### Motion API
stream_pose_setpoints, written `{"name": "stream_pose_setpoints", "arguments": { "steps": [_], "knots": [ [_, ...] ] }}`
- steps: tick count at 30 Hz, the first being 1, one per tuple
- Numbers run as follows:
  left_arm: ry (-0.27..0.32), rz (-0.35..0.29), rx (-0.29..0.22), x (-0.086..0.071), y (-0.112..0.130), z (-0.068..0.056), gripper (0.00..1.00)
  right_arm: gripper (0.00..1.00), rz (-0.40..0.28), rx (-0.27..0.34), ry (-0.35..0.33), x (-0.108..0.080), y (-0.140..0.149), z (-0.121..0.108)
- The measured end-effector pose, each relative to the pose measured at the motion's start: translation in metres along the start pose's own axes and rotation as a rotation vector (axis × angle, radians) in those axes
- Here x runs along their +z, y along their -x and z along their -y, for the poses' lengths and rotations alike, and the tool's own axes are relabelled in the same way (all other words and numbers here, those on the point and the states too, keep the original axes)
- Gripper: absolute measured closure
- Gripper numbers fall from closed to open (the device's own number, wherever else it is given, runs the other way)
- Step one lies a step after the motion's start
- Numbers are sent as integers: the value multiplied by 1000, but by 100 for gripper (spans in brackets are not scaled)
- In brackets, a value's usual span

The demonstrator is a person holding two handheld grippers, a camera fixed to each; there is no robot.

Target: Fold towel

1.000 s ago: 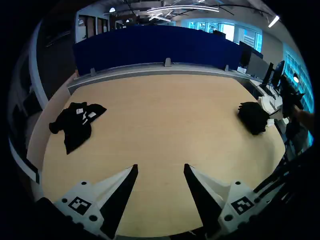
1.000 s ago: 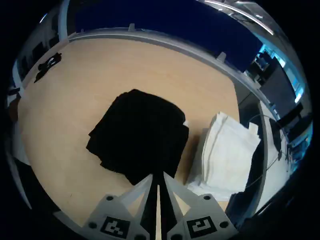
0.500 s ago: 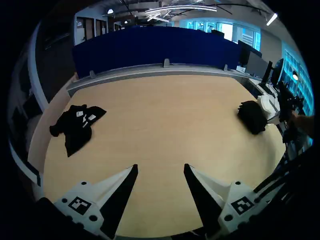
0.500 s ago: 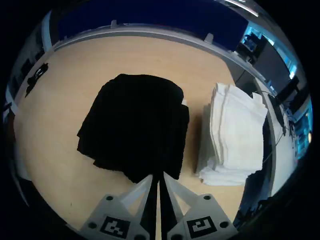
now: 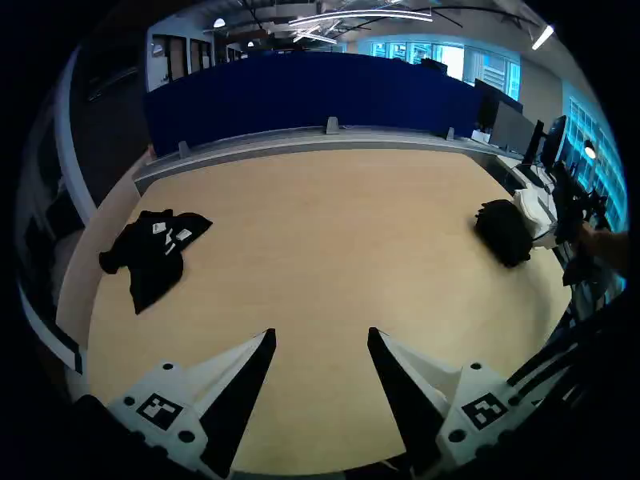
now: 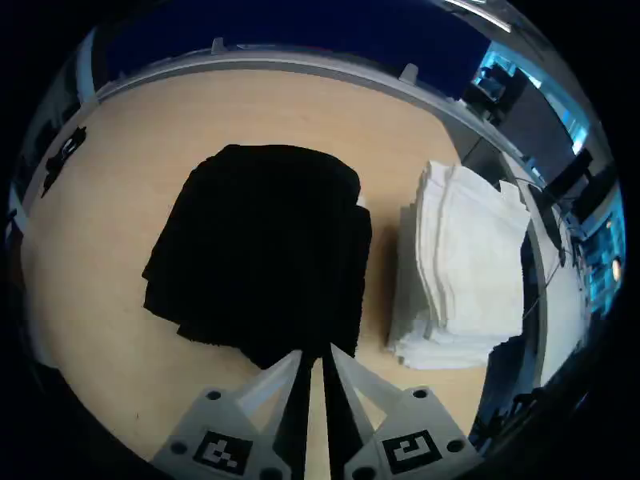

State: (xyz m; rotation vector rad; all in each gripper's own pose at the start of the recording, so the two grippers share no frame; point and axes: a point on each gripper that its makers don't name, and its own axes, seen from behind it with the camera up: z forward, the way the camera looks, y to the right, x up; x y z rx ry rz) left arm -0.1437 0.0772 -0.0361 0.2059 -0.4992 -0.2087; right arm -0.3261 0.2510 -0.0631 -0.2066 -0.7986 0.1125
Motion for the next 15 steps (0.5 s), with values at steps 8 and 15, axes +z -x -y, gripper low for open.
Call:
{"name": "stream_pose_setpoints", "arguments": {
  "steps": [8, 15],
  "knots": [
    [3, -3, 2, 1, -2, 2, 15, 37, -62, 34, 35, -17, -3, -1],
    [10, -3, 4, 4, -3, 2, 15, 8, -112, 60, 21, -31, -9, 8]
  ]
}}
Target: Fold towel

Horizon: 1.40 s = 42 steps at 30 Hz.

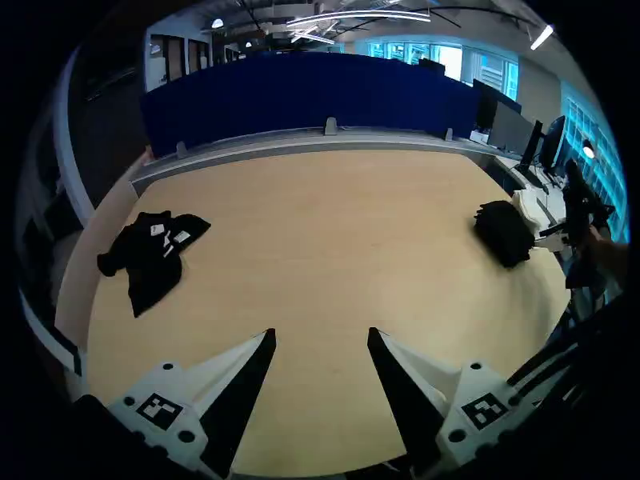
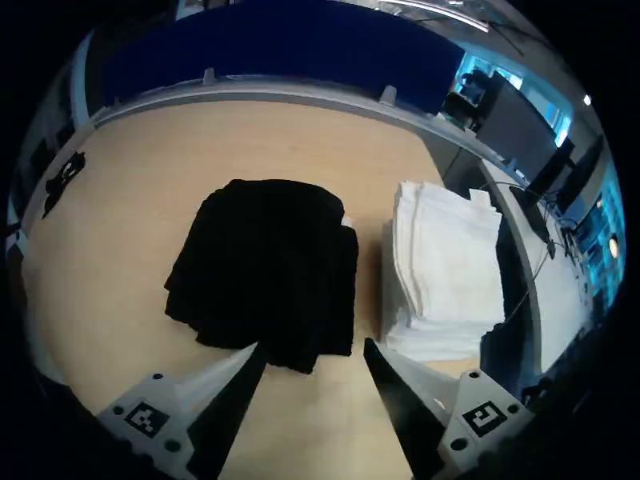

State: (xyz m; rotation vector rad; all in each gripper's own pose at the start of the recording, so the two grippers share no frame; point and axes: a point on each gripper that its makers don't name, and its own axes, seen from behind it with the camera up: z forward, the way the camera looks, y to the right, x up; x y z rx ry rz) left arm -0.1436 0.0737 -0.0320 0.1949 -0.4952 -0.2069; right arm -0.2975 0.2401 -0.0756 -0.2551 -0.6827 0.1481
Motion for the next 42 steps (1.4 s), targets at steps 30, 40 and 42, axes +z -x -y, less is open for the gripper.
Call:
{"name": "stream_pose_setpoints", "arguments": {
  "steps": [30, 40, 42],
  "knots": [
    [-30, 8, -9, -7, 8, 19, 15, 0, -7, 9, -72, 34, -18, 44],
    [-32, 9, -19, -6, 8, 19, 15, 0, 6, 20, -85, 39, -14, 44],
    [-31, 9, -17, -6, 8, 19, 15, 0, -5, 15, -86, 34, -20, 45]
  ]
}}
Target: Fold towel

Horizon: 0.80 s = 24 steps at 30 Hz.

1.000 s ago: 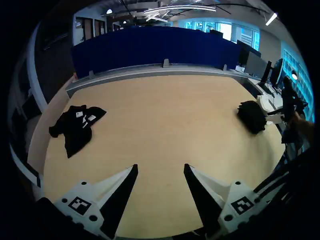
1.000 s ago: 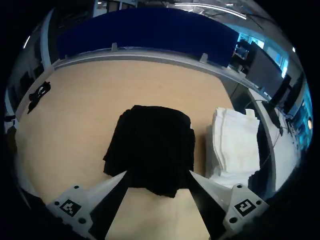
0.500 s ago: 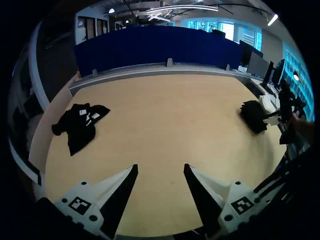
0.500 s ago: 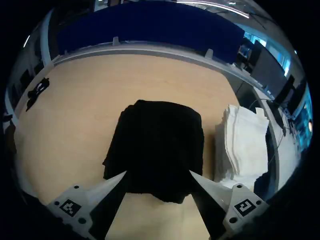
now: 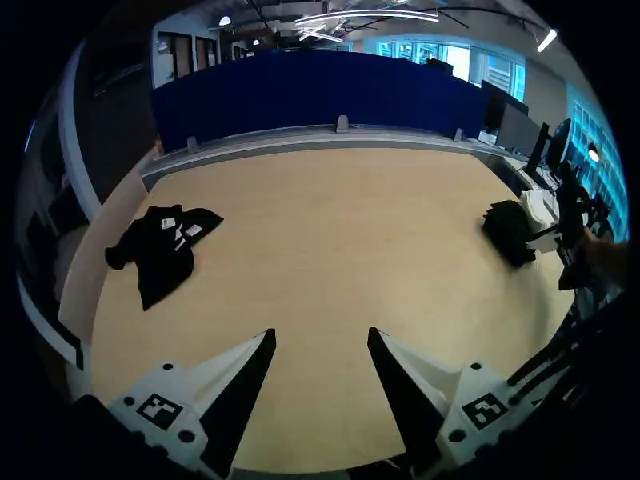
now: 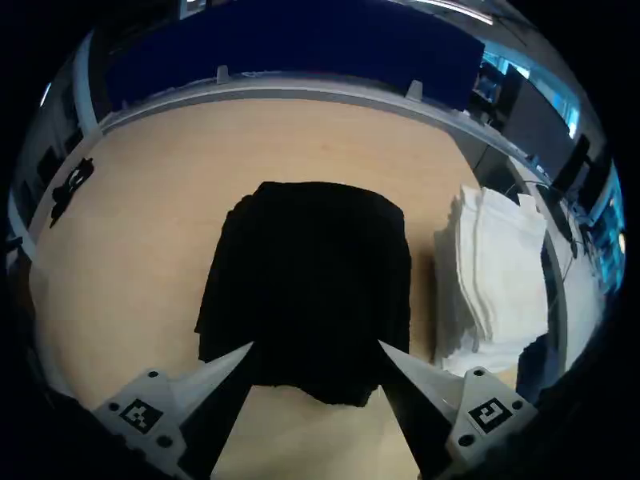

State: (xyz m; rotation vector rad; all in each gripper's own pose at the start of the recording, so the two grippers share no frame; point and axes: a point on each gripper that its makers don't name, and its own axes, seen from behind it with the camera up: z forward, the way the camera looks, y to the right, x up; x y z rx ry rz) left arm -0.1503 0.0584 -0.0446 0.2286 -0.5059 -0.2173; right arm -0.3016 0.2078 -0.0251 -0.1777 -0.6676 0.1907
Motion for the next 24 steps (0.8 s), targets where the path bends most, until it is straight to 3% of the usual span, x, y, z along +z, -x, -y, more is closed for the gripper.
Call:
{"name": "stream_pose_setpoints", "arguments": {
  "steps": [8, 17, 24],
  "knots": [
    [1, -1, -3, 1, -2, 0, 15, 0, -108, -13, -10, -18, -52, 3],
    [-14, 1, -7, 1, -2, 1, 15, 0, -129, -6, -29, 4, -92, -1],
    [-38, 8, -17, -1, -1, 8, 16, 0, -102, -8, -35, 27, -98, -7]
  ]
}}
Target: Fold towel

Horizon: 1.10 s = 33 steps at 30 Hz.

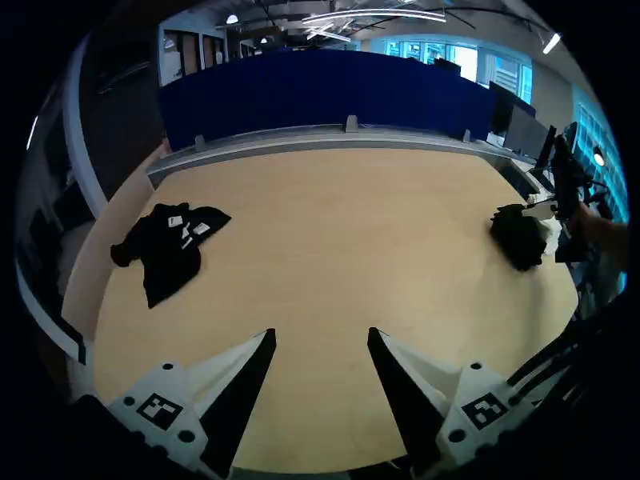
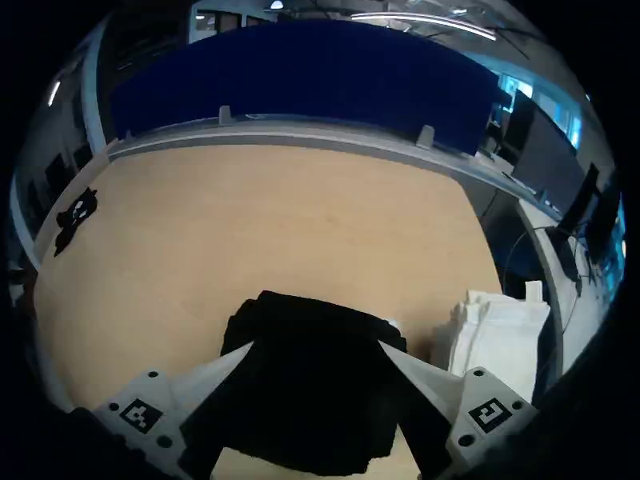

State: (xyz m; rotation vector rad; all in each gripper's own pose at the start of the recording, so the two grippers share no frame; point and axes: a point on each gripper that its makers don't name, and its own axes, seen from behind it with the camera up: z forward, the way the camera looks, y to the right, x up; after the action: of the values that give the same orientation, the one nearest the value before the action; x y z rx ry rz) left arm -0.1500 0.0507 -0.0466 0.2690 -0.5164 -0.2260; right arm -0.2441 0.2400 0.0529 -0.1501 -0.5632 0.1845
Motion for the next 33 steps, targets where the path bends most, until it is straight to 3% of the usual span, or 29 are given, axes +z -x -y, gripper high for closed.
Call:
{"name": "stream_pose_setpoints", "arguments": {
  "steps": [9, 14, 24, 33],
  "knots": [
    [-28, 9, -9, -3, 1, 6, 15, 0, 58, 26, -4, 27, 12, -11],
    [-27, 11, -11, 0, 2, 6, 16, 0, 56, 22, -12, 27, 9, -10],
    [-7, -3, -12, 4, -2, 7, 15, 0, -18, 1, 0, -13, 0, 7],
    [15, -30, -9, 3, -10, 10, 15, 0, -74, 28, 3, -48, 9, 32]
  ]
}}
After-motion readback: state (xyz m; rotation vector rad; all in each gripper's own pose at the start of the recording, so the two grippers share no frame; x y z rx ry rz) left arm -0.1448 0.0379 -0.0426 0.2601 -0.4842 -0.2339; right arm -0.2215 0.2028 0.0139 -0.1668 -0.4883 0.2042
